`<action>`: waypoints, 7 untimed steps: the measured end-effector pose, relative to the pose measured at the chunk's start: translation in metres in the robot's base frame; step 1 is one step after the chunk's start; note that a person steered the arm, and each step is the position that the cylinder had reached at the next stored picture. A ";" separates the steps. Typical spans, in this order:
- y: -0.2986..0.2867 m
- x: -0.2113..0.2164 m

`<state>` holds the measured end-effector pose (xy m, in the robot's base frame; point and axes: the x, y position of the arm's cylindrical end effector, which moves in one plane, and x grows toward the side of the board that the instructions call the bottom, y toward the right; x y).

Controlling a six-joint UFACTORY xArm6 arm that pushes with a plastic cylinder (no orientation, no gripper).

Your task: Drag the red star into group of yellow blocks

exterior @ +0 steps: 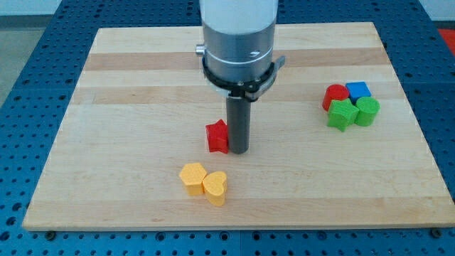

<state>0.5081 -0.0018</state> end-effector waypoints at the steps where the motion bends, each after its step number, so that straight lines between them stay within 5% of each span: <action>1: 0.014 -0.021; 3: 0.032 -0.109; 7: -0.024 -0.021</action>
<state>0.4868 -0.0256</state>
